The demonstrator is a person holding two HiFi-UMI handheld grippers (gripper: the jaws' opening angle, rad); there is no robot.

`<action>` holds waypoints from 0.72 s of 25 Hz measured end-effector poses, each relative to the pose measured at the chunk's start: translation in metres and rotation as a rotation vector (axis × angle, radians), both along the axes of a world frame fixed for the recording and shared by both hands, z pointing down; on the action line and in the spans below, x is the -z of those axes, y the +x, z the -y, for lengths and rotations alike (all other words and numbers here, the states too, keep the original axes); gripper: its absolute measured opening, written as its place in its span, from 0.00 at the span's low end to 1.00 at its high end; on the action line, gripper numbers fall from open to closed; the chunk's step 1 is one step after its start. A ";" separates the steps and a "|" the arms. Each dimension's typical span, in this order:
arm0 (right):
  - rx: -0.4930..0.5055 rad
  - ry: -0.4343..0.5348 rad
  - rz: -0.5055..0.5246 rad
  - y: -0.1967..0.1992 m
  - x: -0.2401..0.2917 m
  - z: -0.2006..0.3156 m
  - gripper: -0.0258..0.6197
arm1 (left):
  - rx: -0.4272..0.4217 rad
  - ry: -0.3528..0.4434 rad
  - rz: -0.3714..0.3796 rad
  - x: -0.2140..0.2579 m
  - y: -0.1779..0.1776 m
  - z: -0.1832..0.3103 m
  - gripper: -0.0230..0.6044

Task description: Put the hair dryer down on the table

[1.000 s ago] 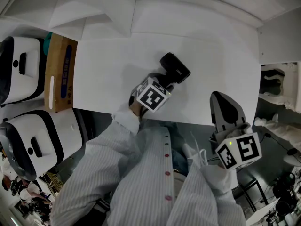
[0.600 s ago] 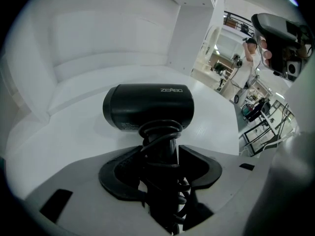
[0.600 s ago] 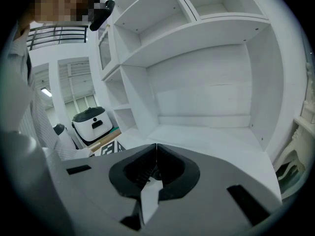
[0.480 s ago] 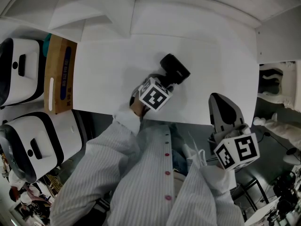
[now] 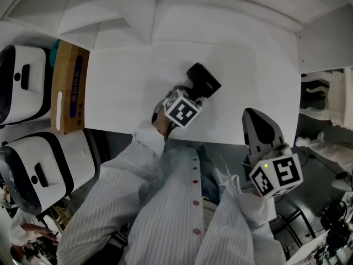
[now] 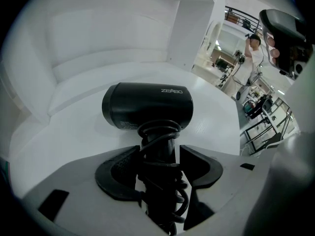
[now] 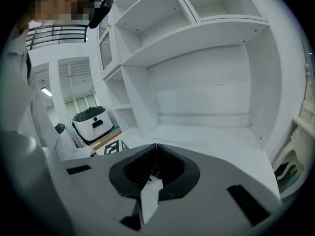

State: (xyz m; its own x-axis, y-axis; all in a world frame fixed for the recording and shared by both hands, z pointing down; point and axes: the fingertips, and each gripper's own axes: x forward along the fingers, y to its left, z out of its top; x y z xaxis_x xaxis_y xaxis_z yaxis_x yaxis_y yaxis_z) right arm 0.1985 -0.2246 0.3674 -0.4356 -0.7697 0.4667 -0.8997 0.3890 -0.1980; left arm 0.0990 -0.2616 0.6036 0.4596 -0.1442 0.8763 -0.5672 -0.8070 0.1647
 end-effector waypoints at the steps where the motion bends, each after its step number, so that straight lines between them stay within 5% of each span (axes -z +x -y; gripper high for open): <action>1: 0.002 0.000 -0.001 0.000 0.000 0.000 0.06 | 0.000 -0.003 0.001 0.001 0.001 0.000 0.43; 18: 0.023 0.031 -0.002 0.004 0.011 -0.012 0.06 | 0.065 0.065 -0.024 0.020 0.002 0.000 0.46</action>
